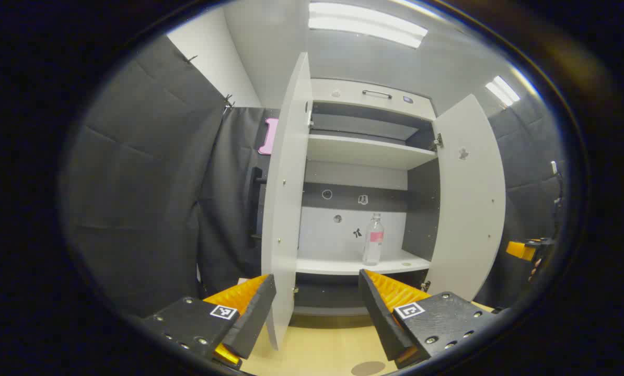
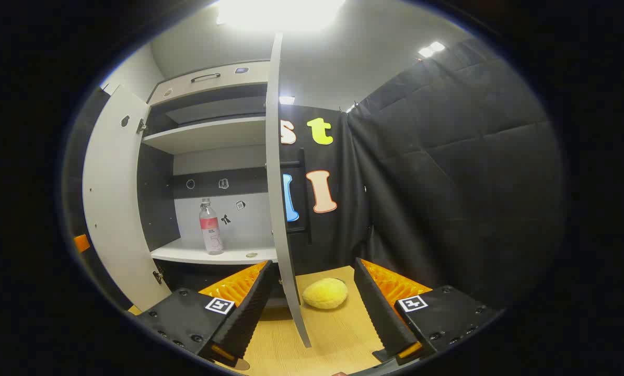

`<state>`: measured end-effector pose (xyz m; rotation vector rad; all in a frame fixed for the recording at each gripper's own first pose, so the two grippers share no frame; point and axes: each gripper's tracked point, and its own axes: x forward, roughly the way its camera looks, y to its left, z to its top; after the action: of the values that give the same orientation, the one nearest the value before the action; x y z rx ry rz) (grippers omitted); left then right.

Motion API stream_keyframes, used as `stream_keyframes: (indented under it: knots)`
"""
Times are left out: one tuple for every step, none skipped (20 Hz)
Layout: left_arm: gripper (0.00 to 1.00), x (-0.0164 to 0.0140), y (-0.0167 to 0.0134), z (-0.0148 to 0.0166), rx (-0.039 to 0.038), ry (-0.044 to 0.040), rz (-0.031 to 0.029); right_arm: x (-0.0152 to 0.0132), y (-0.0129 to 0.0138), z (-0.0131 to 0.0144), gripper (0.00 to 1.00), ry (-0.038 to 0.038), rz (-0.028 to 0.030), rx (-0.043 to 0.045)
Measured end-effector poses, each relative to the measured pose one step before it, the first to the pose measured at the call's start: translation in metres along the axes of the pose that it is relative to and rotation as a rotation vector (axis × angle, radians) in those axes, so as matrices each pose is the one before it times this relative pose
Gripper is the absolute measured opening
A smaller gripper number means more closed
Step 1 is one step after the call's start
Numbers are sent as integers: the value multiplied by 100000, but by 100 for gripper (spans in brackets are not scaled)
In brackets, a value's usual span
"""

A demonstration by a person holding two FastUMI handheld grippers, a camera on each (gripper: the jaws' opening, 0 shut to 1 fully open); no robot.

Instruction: Grasp the bottle in the cabinet with the left hand and place it on the coaster, then close the right door with the right hand and the left door with the left hand.

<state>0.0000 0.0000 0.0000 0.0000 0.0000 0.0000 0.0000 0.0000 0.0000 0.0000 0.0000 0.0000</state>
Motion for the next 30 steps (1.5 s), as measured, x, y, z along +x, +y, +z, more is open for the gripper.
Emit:
stream_keyframes:
  knots:
    - [99,-118,3,-112,462,542,244,-22,86,-19,98,283,239,231]
    - [99,-109,-37,0,460,345,184,-14,-50,-36,98,-110,-93,131]
    - [99,-171,-33,-175,377,321,-26,44,-14,61,98,-310,-78,-52]
    - [99,-116,-87,-2,219,186,-52,1,86,-19,98,-224,-6,-195]
    - [99,-15,-66,28,171,35,122,-18,40,5,98,36,241,-141]
    - [99,-132,-68,31,68,31,-65,-15,73,-149,98,191,117,-16]
    - [99,-19,-135,-35,51,-21,-233,-80,-105,-76,97,280,-366,90]
    - [99,54,-173,60,303,-29,-354,10,-218,-23,98,-74,-503,137]
    - [99,-65,-87,-17,624,25,-246,-129,-71,150,98,-339,-279,185]
    - [99,-9,-87,-12,803,65,-217,-12,-24,-48,98,-219,-102,50]
    - [99,-15,-79,18,441,54,-279,-58,-127,-64,98,300,-361,-160]
    - [99,32,-125,25,250,35,-328,7,-49,-124,98,371,-299,-3]
    - [99,34,-90,-76,243,70,-201,-22,-108,-12,98,220,-189,256]
    - [99,35,-82,47,301,32,-160,-82,-207,-131,98,279,-297,208]
    - [99,78,-188,-131,240,12,-336,-49,-159,49,98,219,-409,119]
    - [99,139,-197,51,103,15,-565,-20,-164,8,98,102,-398,59]
    - [99,208,-178,-64,10,67,-688,-60,-242,146,98,-30,-406,-26]
    - [99,205,-223,80,-3,-87,-637,-43,-231,124,98,-277,-456,-202]
    - [99,275,-424,31,-118,-89,-754,-80,-218,259,98,-546,-515,-344]
    - [99,383,-390,111,-263,-116,-923,-58,-350,172,98,-453,-688,-377]
    - [99,516,-513,162,-218,-76,-1078,-49,-259,243,98,-249,-591,-249]
    - [99,618,-363,98,-165,81,-956,16,-335,145,98,-200,-608,-335]
    - [99,633,-310,-29,-85,59,-822,86,-397,239,98,78,-1100,-549]
    - [99,810,-383,174,-129,-96,-1067,176,-481,164,98,-123,-1109,-392]
    - [99,987,-465,43,-136,-68,-1075,177,-477,259,98,-83,-1373,-43]
    - [99,972,-400,149,-195,343,-714,335,-554,191,98,135,-1468,219]
    - [99,1084,-263,-92,-272,527,-462,383,-491,264,98,261,-1504,309]
    - [99,1000,-298,140,-419,219,-545,467,-408,215,98,43,-1393,257]
    - [99,1045,-390,230,-555,-161,-811,430,-474,294,97,-453,-1360,146]
    - [99,1137,-400,230,-670,-498,-996,473,-397,283,98,-588,-1189,35]
